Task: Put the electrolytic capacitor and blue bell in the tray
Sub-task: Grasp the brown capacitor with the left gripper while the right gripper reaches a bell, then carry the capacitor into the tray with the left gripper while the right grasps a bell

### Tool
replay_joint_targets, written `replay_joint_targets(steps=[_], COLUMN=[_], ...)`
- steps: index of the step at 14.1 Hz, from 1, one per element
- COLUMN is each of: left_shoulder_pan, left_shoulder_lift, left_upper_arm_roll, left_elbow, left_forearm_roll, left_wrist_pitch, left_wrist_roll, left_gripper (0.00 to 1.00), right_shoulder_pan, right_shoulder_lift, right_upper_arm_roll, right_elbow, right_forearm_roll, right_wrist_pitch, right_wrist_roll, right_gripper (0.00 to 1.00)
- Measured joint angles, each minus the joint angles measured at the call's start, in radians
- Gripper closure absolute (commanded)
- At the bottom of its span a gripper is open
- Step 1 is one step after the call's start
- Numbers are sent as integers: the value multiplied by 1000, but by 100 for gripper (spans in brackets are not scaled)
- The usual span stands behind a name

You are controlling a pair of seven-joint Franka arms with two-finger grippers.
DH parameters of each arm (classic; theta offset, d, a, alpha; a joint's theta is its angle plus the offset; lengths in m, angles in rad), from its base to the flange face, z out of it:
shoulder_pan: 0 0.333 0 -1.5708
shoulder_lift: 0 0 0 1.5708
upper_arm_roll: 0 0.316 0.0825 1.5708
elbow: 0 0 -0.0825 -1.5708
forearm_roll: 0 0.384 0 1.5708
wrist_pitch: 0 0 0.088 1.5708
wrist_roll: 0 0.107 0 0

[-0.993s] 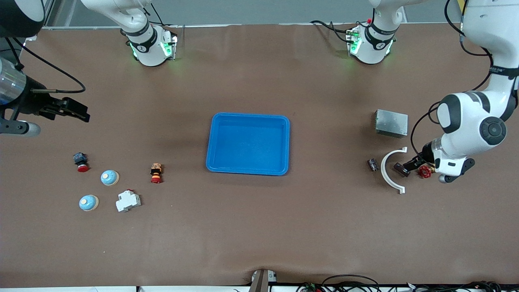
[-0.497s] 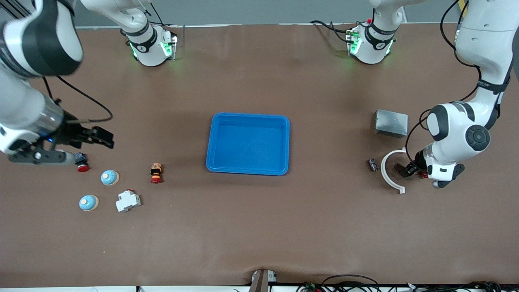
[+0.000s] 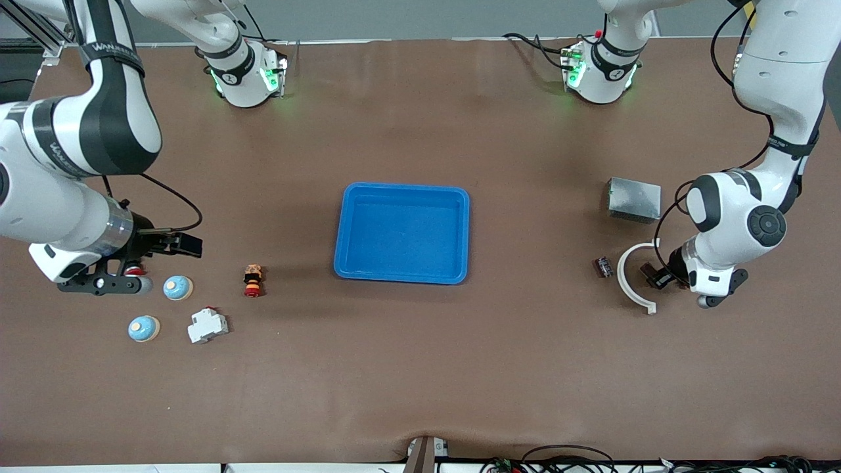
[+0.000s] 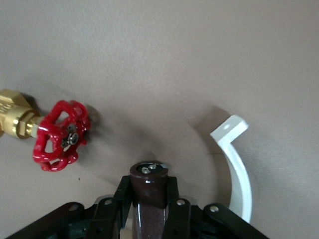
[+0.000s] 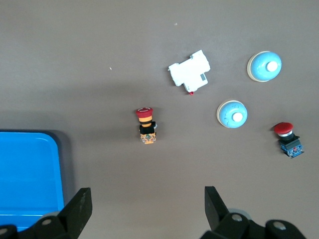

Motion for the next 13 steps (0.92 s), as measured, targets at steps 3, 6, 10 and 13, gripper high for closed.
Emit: replay_joint_targets(steps=[3,6,10,13], left_shoulder_pan=[-3,-10,-19,-35], left_shoulder_lift=[-66,-160,-233,-235], left_upper_arm_roll=[-8,-60,-184,-285], left_elbow=[3,5,5,5], left_forearm_roll=[0,0,0,0], left_wrist_pitch=[-71,-177,-255,-258], left_wrist_roll=[0,-32,-169,-326], left_gripper=[100,100,100,100], right_shoulder_pan=[-4,-22,-54,-112], right_shoulder_lift=[40,68,75,76], right_upper_arm_roll=[-2,-7,-11,-13], right_elbow=[-5,-76,-180,-258], right_forearm_roll=[0,-6,-40,-47], right_wrist_pitch=[-3,66,236,391], right_wrist_roll=[0,-40,-247,-499], right_gripper=[0,0,0,0])
